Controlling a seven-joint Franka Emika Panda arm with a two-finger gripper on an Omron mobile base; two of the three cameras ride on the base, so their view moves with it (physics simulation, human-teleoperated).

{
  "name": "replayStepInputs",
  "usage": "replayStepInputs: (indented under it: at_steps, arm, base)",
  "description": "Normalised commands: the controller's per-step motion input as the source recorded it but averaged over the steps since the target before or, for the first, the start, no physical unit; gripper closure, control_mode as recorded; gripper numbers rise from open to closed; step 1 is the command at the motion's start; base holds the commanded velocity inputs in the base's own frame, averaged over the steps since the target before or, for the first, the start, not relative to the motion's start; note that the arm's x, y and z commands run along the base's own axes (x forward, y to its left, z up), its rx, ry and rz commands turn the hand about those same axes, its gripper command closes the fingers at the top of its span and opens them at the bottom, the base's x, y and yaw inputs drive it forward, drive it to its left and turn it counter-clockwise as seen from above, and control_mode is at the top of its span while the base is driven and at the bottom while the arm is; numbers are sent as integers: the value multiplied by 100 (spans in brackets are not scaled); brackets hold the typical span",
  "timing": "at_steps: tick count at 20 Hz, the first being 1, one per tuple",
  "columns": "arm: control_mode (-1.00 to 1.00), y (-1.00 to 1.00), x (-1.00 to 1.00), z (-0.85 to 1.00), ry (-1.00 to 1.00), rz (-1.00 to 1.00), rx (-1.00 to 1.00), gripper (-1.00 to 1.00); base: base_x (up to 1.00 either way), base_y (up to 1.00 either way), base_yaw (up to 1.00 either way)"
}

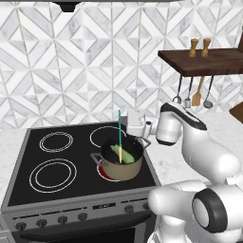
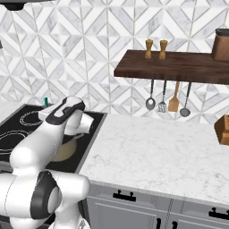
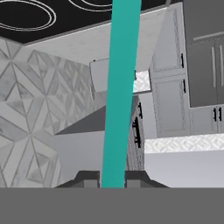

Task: Put the corn and sweet potato in the pot. Retrieve the spatula and lightly stir the vegetables in the pot.

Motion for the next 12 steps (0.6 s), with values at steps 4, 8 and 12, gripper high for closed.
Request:
replayStepInputs:
  at_steps: [4,8,12]
  arm:
    - [-100,18,0,0,0,0,0,100]
    - [-100,26,0,0,0,0,0,100]
    - [-100,14,0,-12,2,0,0,100]
  base:
    - [0,0,0]
    - [0,0,0]
    - [0,0,0]
